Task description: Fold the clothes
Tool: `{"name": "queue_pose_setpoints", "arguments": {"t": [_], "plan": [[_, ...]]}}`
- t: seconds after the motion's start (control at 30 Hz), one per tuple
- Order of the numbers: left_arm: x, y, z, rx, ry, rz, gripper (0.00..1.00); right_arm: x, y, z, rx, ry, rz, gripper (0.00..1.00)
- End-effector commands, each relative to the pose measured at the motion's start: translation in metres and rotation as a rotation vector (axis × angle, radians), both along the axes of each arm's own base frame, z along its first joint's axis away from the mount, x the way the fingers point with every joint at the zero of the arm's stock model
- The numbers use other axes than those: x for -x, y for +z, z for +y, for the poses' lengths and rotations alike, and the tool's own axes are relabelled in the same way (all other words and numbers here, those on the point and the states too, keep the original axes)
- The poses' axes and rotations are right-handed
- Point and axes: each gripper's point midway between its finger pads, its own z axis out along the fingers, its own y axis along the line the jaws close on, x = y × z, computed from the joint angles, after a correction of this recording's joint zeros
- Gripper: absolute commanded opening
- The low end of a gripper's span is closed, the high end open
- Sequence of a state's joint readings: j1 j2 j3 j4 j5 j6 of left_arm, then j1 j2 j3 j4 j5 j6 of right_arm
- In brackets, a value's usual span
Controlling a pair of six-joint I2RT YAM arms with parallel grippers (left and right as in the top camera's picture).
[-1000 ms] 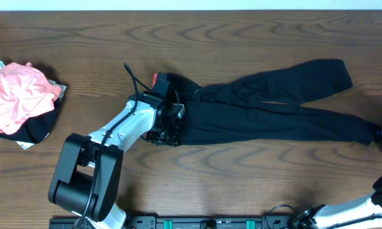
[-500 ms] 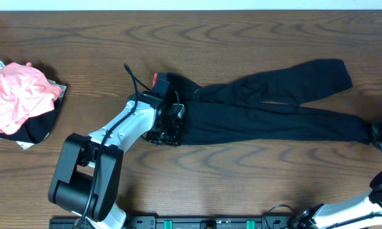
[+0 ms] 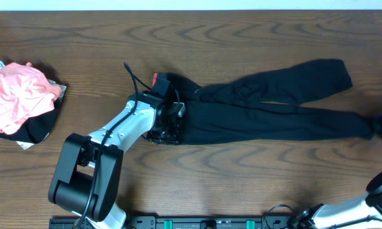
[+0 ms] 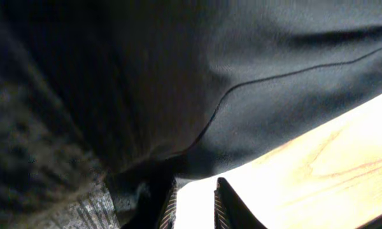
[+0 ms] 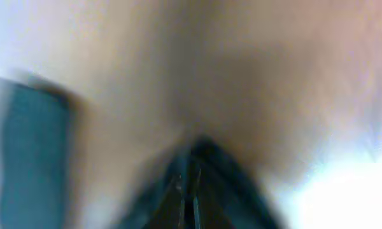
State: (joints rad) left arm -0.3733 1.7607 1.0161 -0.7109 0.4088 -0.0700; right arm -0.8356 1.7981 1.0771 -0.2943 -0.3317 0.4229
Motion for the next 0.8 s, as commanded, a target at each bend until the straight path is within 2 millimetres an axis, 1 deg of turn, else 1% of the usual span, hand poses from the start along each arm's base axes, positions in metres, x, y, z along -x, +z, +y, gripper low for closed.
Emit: {"name": "queue_pose_setpoints", "arguments": {"t": [0.0, 0.03, 0.07, 0.1, 0.13, 0.17, 0.23, 0.33, 0.4, 0.43, 0.5, 0.6, 0.67, 0.77], "plan": [[-0.001, 0.0, 0.0, 0.002, -0.013, -0.007, 0.21, -0.05, 0.122, -0.001, 0.178, 0.183, -0.276, 0.01], [-0.001, 0.0, 0.0, 0.002, -0.013, -0.007, 0.21, -0.056, 0.142, 0.003, 0.214, 0.229, -0.309, 0.01], [-0.001, 0.0, 0.0, 0.002, -0.013, -0.007, 0.21, -0.059, 0.155, 0.007, 0.24, 0.261, -0.32, 0.01], [-0.001, 0.0, 0.0, 0.002, -0.013, -0.007, 0.21, -0.058, 0.161, 0.01, 0.256, 0.278, -0.313, 0.01], [-0.001, 0.0, 0.0, 0.002, -0.013, -0.007, 0.21, -0.055, 0.162, 0.014, 0.262, 0.29, -0.288, 0.01], [-0.001, 0.0, 0.0, 0.002, -0.013, -0.007, 0.21, -0.052, 0.159, 0.016, 0.253, 0.286, -0.265, 0.01], [-0.001, 0.0, 0.0, 0.002, -0.013, -0.007, 0.21, -0.038, 0.139, 0.024, 0.188, 0.267, -0.174, 0.01], [-0.001, 0.0, 0.0, 0.002, -0.013, -0.006, 0.21, 0.001, 0.1, 0.035, 0.078, 0.206, 0.046, 0.01], [-0.001, 0.0, 0.0, 0.002, -0.013, -0.006, 0.21, 0.03, 0.081, 0.037, 0.054, 0.162, 0.195, 0.01], [-0.001, 0.0, 0.0, 0.002, -0.013, -0.006, 0.21, 0.043, 0.074, 0.036, 0.057, 0.139, 0.266, 0.01], [-0.001, 0.0, 0.0, 0.002, -0.013, -0.007, 0.21, 0.065, 0.066, 0.032, 0.071, 0.103, 0.378, 0.01], [-0.001, 0.0, 0.0, 0.002, -0.013, -0.007, 0.21, 0.082, 0.063, 0.025, 0.089, 0.049, 0.456, 0.01], [-0.001, 0.0, 0.0, 0.002, -0.013, -0.007, 0.21, 0.082, 0.063, 0.022, 0.086, 0.024, 0.446, 0.01], [-0.001, 0.0, 0.0, 0.002, -0.013, -0.006, 0.21, 0.071, 0.068, 0.012, 0.127, 0.011, 0.396, 0.01]]}}
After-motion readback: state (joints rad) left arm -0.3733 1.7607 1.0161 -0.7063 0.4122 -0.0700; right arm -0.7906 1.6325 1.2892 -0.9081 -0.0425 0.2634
